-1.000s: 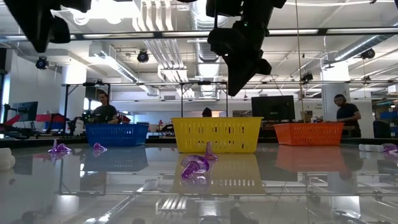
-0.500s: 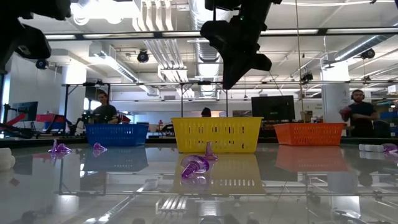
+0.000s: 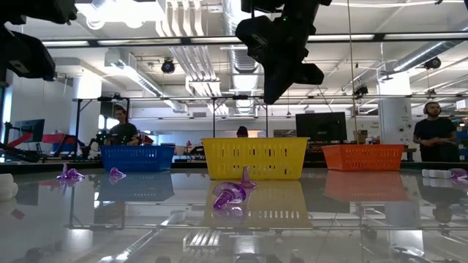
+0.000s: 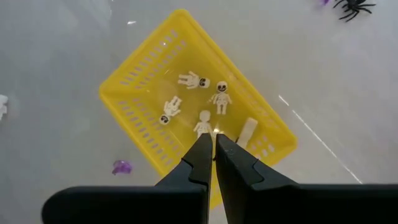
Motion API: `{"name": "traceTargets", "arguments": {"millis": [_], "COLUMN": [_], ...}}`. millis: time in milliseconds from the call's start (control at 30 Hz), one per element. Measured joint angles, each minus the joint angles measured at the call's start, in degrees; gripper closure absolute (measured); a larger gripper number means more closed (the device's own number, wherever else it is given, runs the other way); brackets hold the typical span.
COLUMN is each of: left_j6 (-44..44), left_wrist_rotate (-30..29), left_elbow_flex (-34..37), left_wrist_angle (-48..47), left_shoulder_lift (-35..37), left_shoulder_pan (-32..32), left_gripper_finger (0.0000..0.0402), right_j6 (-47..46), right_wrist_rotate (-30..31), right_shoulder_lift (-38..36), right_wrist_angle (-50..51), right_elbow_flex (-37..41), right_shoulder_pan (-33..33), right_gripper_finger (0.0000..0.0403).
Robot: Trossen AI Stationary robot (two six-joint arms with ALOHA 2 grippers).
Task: Sort Halloween decoration
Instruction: Put the purple witch hat toy into the orange bin
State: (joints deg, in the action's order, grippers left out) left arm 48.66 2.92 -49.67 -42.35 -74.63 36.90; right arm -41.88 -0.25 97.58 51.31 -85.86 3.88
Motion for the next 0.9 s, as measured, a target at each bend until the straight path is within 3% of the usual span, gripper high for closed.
{"name": "traceTargets", "arguments": {"millis": [333,900], "left_j6": [4.4,9.2], "left_wrist_rotate": [0.1,0.3], "left_elbow_flex": [0.0,-0.2], "left_wrist_angle": [8.0,15.1], "left_shoulder_lift": [-7.6,-16.3], "left_shoulder_pan": [2.5,5.6], "left_gripper_finger": [0.0299,0.0299], "right_j6": [1.1,2.9], "right_wrist_rotate": [0.0,0.1], "right_shoulder_lift": [-0.3,-1.7], "right_wrist_angle": [5.5,5.6], "right_elbow_flex": [-0.8,-0.8], "right_shoulder_pan": [0.0,0.0], "right_gripper_finger": [0.0390,0.0390]}}
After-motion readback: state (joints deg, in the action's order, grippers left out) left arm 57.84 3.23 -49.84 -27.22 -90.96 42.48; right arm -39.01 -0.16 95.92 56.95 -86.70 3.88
